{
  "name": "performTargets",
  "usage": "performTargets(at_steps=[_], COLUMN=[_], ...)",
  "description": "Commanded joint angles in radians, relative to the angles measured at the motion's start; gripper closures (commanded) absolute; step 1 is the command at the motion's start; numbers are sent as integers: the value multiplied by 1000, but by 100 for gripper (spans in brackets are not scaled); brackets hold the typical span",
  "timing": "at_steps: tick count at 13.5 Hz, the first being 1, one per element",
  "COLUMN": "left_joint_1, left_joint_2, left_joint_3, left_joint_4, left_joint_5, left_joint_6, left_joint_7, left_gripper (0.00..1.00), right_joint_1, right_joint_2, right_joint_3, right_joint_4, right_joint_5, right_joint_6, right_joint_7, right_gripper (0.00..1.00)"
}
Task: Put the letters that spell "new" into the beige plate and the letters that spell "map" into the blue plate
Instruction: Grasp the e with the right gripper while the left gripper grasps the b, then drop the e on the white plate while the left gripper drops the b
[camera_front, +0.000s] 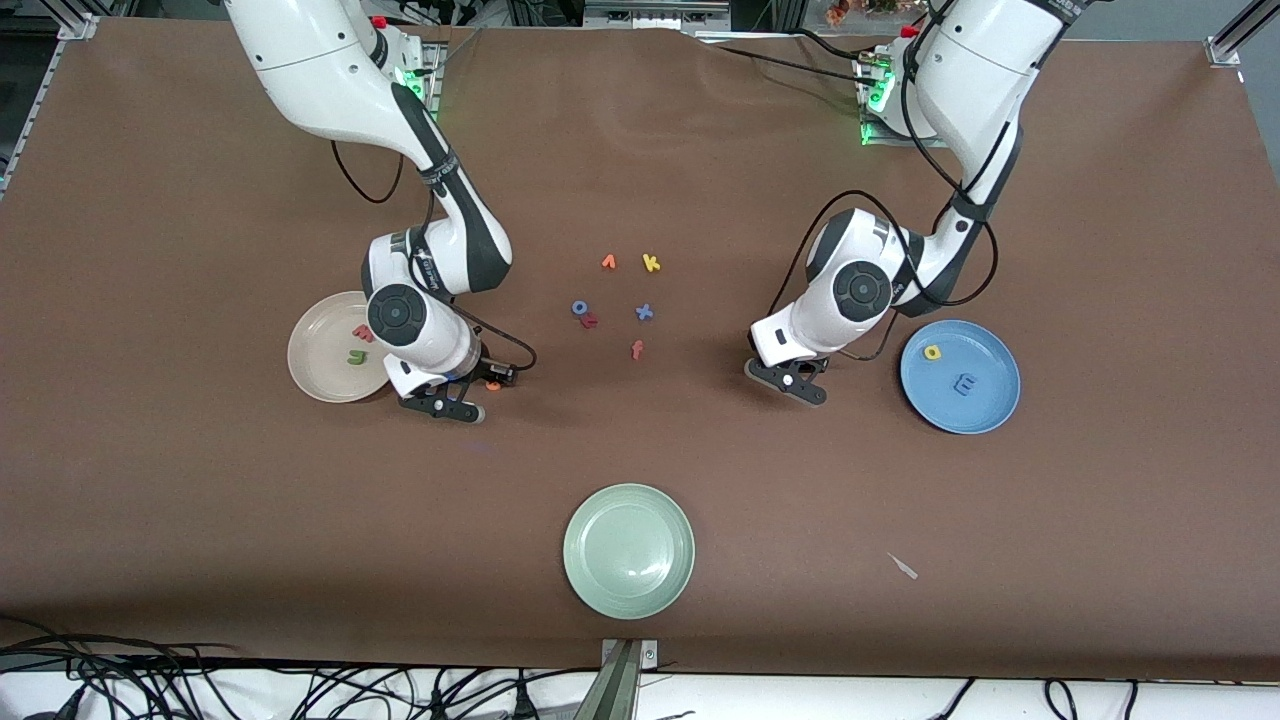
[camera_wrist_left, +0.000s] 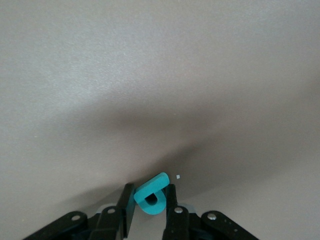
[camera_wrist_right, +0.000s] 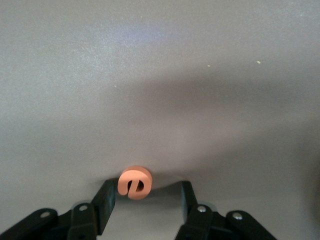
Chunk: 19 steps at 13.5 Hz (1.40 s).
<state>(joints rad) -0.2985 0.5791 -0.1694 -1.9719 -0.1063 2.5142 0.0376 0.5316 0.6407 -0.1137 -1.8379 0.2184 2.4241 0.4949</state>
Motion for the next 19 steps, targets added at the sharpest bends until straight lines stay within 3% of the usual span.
performTargets(at_steps=[1, 5, 6, 8, 10, 15, 19], left_joint_1=[64, 267, 294, 305, 312, 303, 294], left_joint_2=[-48, -134, -140, -143, -134, -111, -78], left_joint_3=[8, 13, 42, 129, 165, 165, 165], left_joint_4=[-8, -10, -18, -25, -27, -28, -7], left_joint_5=[43, 43, 45, 89, 100, 99, 97], left_joint_6=[-68, -293, -316, -319, -319, -304, -223], left_joint_7=[-1, 117, 157, 260, 292, 272, 272], left_gripper=[96, 95, 94, 92, 91, 86, 85], right_joint_1=[7, 5, 5, 5, 5, 2, -9], right_joint_2=[20, 20, 20, 20, 20, 19, -21], right_joint_3=[-3, -3, -3, -3, -3, -3, -40], right_joint_4=[25, 25, 25, 25, 25, 43, 78], right_joint_5=[19, 21, 21, 21, 21, 21, 3], right_joint_6=[6, 15, 16, 16, 16, 6, -146], right_joint_7=[5, 7, 7, 7, 7, -4, -31], right_gripper=[49, 60, 62, 65, 67, 70, 72])
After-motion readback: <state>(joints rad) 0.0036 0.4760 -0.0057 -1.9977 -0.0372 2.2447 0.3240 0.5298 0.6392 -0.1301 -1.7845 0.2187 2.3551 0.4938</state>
